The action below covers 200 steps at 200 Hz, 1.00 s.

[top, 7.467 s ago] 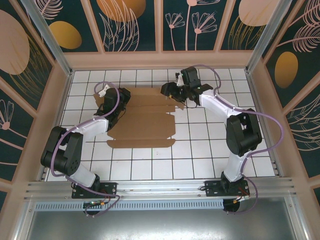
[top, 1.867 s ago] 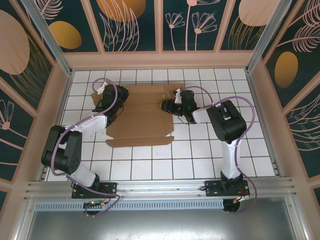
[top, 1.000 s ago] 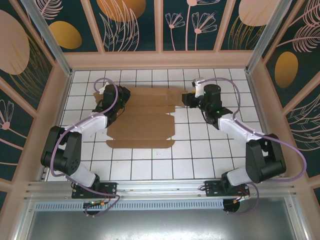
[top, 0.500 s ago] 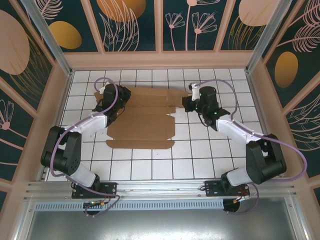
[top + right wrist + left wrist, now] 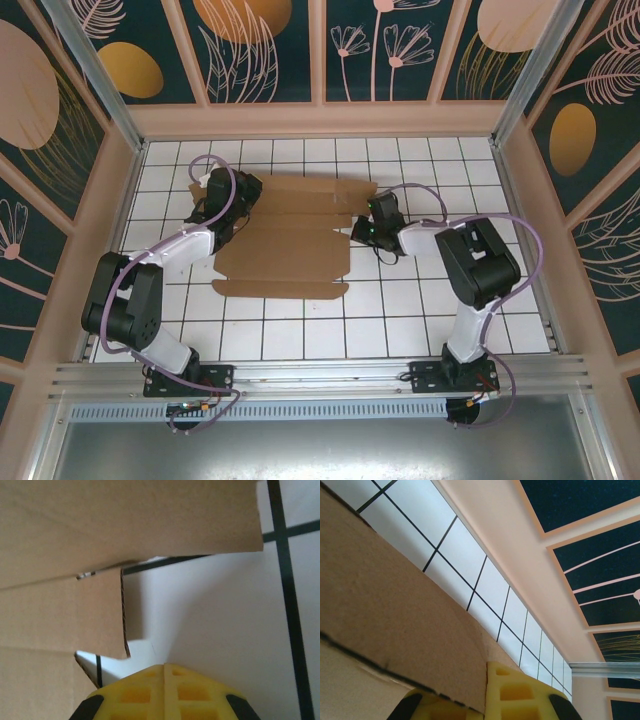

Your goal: Fold the paper box

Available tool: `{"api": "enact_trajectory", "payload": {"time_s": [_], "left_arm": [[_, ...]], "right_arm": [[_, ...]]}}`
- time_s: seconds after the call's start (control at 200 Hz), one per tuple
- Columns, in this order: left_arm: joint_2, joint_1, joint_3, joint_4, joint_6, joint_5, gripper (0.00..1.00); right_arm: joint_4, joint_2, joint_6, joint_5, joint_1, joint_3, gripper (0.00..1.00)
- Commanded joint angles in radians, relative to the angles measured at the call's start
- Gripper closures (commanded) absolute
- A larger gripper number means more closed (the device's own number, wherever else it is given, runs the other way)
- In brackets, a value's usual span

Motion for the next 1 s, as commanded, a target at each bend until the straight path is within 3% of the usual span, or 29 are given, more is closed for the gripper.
{"api": "enact_trajectory", "payload": {"time_s": [0.0,0.2,0.591,0.996], "left_arm": [[0.020,-0.013,-0.024,-0.165,0.020,0.036,1.00],[0.028,-0.013,-0.018,-0.163,0.012,0.044,1.00],[0.047,-0.013,-0.016,-0.157,0.011,0.050,1.00],[0.045,-0.014,-0.018,-0.162,0.014,0.054,1.00]], "right_arm": [[0.012,0.057,0.042,0.077,-0.018,0.073,1.00],[0.030,0.127,0.053,0.040,-0.045,0.131,1.00],[0.427,0.119,0.148,-0.380,-0.070,0.030,1.00],[0.454,0.216,0.177,-0.390,-0.014,0.087,1.00]]}}
